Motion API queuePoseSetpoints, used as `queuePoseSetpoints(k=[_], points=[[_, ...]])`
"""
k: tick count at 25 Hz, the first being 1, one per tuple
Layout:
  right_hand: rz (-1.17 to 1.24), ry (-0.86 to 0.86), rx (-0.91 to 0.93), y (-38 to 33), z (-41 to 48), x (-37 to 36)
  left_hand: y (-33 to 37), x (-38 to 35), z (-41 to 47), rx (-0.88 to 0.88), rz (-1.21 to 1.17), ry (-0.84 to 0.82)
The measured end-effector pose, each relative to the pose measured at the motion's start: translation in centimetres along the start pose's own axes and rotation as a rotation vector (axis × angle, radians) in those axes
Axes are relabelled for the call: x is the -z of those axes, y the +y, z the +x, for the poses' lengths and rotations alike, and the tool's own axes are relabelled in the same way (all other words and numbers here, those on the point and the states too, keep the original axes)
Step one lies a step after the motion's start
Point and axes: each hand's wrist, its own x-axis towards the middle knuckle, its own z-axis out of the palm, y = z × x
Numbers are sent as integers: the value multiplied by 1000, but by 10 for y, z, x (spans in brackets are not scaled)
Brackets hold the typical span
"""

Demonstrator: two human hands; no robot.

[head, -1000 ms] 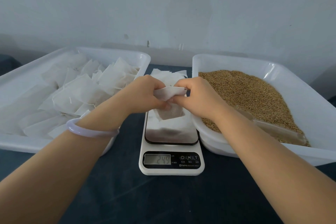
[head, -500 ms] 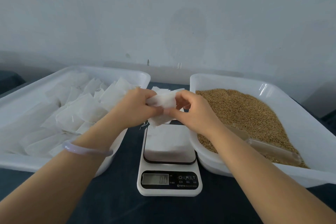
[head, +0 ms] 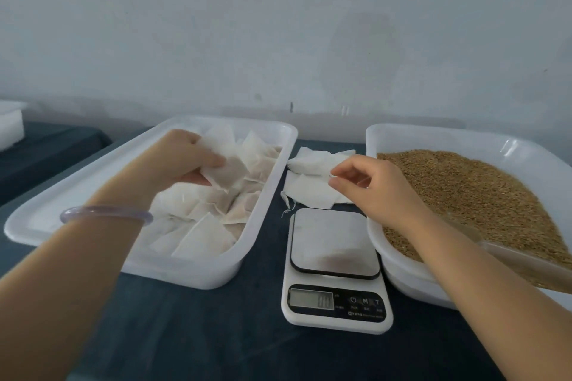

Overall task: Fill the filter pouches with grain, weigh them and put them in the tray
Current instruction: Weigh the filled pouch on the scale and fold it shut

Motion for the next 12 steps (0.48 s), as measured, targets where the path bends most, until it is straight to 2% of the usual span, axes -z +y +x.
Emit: queuePoseSetpoints(k=[3, 5, 8, 12], points=[[-34, -10, -3, 3, -1, 2, -9, 8, 0, 8, 111, 26], [-46, -13, 6, 4, -1, 2, -10, 24, -3, 24, 15, 22], [-53, -24, 38, 1, 0, -1, -18, 37, -14, 150, -208, -139], [-64, -46, 43, -1, -1, -3, -32, 9, -20, 294, -248, -280]])
